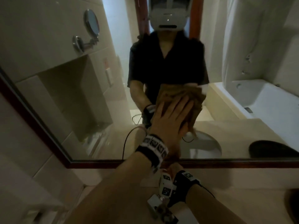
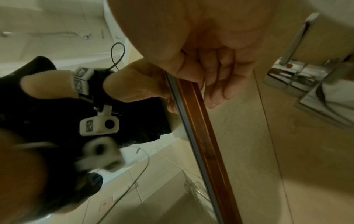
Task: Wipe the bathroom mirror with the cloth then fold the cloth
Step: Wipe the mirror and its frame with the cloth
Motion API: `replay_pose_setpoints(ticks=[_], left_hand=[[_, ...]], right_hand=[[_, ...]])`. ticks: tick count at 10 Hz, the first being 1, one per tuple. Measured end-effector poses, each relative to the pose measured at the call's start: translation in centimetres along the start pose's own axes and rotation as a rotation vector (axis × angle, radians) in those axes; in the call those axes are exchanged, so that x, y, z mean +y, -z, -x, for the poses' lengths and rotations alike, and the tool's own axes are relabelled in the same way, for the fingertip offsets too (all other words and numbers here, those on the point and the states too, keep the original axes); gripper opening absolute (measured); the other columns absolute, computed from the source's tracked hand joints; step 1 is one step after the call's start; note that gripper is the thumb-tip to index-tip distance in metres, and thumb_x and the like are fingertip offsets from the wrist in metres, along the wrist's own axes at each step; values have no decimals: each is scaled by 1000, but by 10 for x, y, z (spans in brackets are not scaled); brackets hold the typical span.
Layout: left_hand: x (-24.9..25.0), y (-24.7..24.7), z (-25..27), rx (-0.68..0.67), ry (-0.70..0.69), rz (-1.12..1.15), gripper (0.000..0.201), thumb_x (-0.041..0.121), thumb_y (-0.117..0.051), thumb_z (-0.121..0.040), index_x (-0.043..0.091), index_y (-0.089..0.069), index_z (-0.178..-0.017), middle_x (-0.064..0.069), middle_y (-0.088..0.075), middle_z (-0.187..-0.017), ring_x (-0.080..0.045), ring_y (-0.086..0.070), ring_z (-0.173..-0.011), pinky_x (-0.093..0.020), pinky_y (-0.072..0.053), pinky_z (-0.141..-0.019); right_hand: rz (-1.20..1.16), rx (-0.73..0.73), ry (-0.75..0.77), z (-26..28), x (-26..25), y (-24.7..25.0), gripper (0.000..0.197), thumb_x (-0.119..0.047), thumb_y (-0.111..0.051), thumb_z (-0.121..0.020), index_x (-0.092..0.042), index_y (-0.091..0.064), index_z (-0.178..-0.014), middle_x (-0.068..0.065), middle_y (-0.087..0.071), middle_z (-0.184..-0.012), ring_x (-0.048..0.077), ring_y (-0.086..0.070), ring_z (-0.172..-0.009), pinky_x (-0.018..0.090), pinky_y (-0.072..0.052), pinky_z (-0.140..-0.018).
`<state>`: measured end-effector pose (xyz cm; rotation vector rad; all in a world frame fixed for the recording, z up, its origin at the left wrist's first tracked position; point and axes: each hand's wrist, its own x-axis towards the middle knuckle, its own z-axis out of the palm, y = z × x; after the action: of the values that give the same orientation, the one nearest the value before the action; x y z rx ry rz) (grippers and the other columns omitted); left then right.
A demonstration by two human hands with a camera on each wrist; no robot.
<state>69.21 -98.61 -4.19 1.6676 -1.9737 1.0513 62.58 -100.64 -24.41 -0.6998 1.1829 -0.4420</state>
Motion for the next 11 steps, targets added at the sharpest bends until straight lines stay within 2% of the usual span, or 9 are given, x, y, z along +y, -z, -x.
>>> replay_pose_setpoints(ticks=[2,3,4,5,6,8,9,10,11], left_hand=[[-28,-39,87,37,-110,55,44,35,-52,-93,26,-47,-135,1,-45,-144,-21,-44,-129,-45,-26,-108],[-22,-25,75,121,-44,155,27,30,-57,-86,25,-59,-112,2,-51,-131,-24,-49,-117,-46,-31,-104],[-10,-11,93,24,107,334,24,23,-56,-80,20,-63,-103,-3,-59,-124,-24,-49,-112,-39,-32,-100],[-2,2,147,-88,452,685,23,9,-51,-78,15,-60,-98,-4,-60,-112,-21,-53,-101,-31,-41,-88],[4,15,214,-133,1000,1119,24,-5,-50,-86,19,-55,-88,-1,-61,-91,-14,-57,-81,-27,-45,-74],[-7,61,324,-67,1707,1743,19,-6,-39,-94,-2,-57,-98,-18,-61,-90,-30,-60,-82,-28,-57,-66],[-12,85,375,-140,1852,1805,31,15,-38,-104,-5,-62,-101,-14,-70,-83,-22,-68,-75,-27,-58,-65],[-15,101,421,-197,1794,1617,45,1,-46,-98,15,-74,-66,4,-72,-67,-13,-69,-70,-22,-57,-66],[-15,108,462,-268,1731,1446,19,2,-60,-92,14,-67,-79,-2,-72,-80,-25,-67,-88,-41,-54,-87]], right_hand=[[-32,-106,-75,76,-22,-7,22,-1,-33,-94,3,-54,-95,17,-58,-74,30,-52,-62,35,-43,-59],[-85,-166,38,110,-41,-16,20,-5,-35,-88,-6,-52,-78,13,-56,-67,27,-53,-53,29,-43,-52],[-114,-114,175,138,-48,-23,22,-6,-38,-92,-4,-60,-90,15,-64,-85,31,-60,-73,36,-50,-62],[-62,-128,240,151,-32,-31,19,-7,-40,-92,-3,-58,-90,15,-62,-82,30,-59,-72,35,-50,-65],[159,-177,182,152,3,-50,22,-11,-41,-96,-6,-54,-79,8,-54,-65,20,-51,-59,27,-42,-56],[495,-144,198,144,126,-103,23,-34,-62,-91,-14,-63,-79,2,-56,-59,17,-51,-50,25,-38,-47],[579,-173,158,142,179,-123,27,-31,-68,-86,-11,-58,-72,4,-52,-55,17,-46,-46,26,-37,-45],[566,-235,100,144,218,-137,23,-30,-65,-89,-9,-63,-95,8,-65,-77,21,-61,-62,29,-49,-54],[469,-272,17,148,242,-147,35,-42,-61,-89,-10,-67,-99,12,-69,-84,27,-66,-70,31,-52,-57]])
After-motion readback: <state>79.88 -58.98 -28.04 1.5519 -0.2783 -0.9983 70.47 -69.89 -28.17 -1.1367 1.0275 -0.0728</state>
